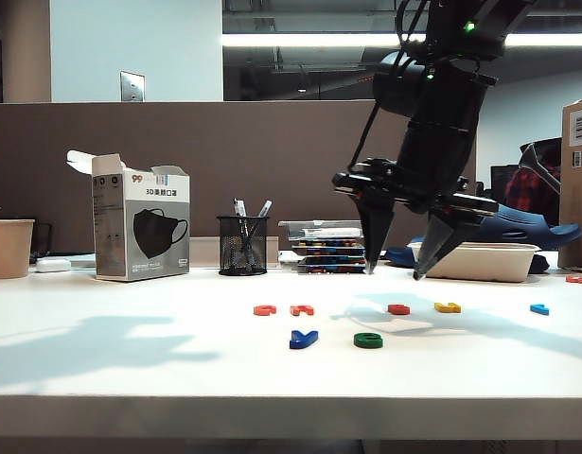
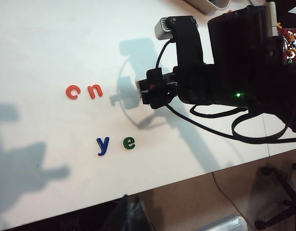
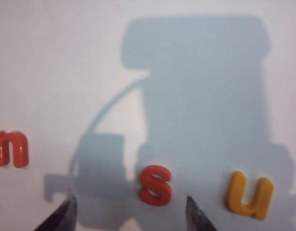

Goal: Select the appropriate letters from the row of letter magnets placed on the table to arrange into the word "yes".

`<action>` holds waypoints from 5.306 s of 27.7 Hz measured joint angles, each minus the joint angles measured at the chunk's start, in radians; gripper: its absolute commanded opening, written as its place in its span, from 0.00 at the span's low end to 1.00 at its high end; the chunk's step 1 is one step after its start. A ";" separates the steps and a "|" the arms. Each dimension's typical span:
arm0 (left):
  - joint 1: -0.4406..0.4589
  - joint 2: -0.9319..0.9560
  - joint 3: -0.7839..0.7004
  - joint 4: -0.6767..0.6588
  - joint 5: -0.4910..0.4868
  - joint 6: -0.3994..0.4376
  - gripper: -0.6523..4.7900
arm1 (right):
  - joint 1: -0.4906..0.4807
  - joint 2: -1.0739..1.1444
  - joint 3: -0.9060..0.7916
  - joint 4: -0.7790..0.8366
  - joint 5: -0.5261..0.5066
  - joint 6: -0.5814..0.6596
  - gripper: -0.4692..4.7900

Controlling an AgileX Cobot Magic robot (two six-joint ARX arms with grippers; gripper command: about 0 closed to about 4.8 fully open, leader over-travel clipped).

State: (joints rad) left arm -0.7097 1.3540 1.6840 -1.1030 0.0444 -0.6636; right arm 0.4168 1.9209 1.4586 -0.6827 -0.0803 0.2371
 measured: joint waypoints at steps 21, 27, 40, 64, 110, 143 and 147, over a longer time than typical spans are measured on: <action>0.000 0.000 0.000 0.000 0.000 0.000 0.11 | 0.000 0.071 0.001 0.006 -0.018 -0.003 0.63; 0.000 0.000 0.000 0.000 0.000 0.000 0.11 | 0.000 0.080 0.004 0.006 -0.020 -0.003 0.61; 0.000 0.000 0.000 0.000 0.000 0.000 0.11 | 0.000 0.080 0.005 -0.008 -0.021 -0.004 0.55; 0.000 0.000 0.000 0.000 0.000 0.000 0.11 | -0.025 0.080 0.005 -0.016 -0.041 -0.003 0.38; 0.000 0.000 0.000 0.000 0.000 0.000 0.11 | -0.025 0.018 0.001 -0.010 -0.052 -0.004 0.19; 0.000 0.000 0.000 0.000 0.000 0.000 0.11 | -0.018 -0.299 -0.003 -0.373 -0.051 0.092 0.19; 0.000 0.000 0.000 0.000 0.000 0.000 0.11 | -0.006 -0.330 -0.050 -0.364 -0.048 0.110 0.19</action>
State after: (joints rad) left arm -0.7097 1.3540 1.6840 -1.1030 0.0448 -0.6632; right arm 0.4103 1.5906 1.4086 -1.0470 -0.1280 0.3470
